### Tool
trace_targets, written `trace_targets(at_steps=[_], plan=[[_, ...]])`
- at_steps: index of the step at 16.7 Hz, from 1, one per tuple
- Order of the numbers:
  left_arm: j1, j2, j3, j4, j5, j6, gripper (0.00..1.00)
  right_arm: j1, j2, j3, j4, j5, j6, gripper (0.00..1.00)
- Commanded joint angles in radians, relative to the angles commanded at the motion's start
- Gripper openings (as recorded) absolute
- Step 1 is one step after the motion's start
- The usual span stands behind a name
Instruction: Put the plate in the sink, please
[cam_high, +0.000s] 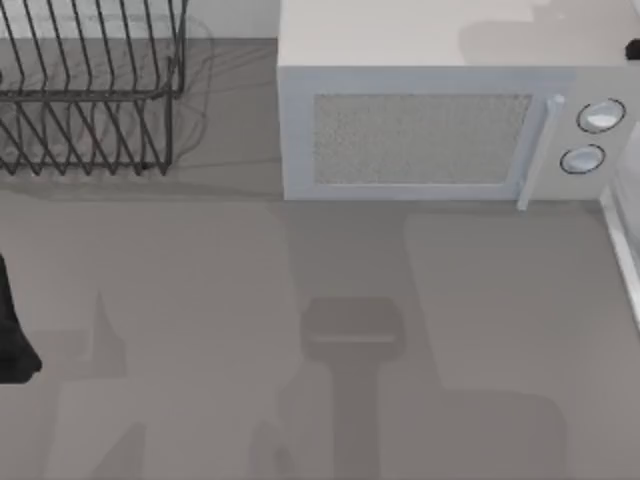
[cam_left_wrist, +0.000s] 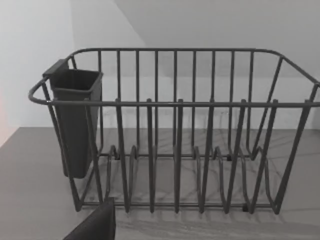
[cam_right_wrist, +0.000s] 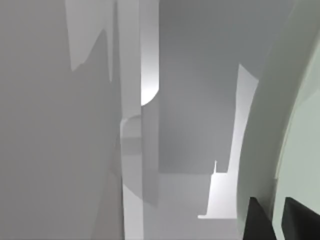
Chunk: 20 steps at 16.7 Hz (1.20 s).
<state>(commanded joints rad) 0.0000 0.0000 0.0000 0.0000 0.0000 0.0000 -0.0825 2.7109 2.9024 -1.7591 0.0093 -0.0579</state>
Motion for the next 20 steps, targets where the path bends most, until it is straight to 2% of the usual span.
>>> trace_targets(at_steps=[1, 14, 20], plan=[[0.000, 0.000, 0.000, 0.000, 0.000, 0.000, 1.00, 0.000, 0.000, 0.000, 0.000, 0.000, 0.000, 0.00], [0.000, 0.000, 0.000, 0.000, 0.000, 0.000, 1.00, 0.000, 0.000, 0.000, 0.000, 0.000, 0.000, 0.98], [0.000, 0.000, 0.000, 0.000, 0.000, 0.000, 1.00, 0.000, 0.000, 0.000, 0.000, 0.000, 0.000, 1.00]])
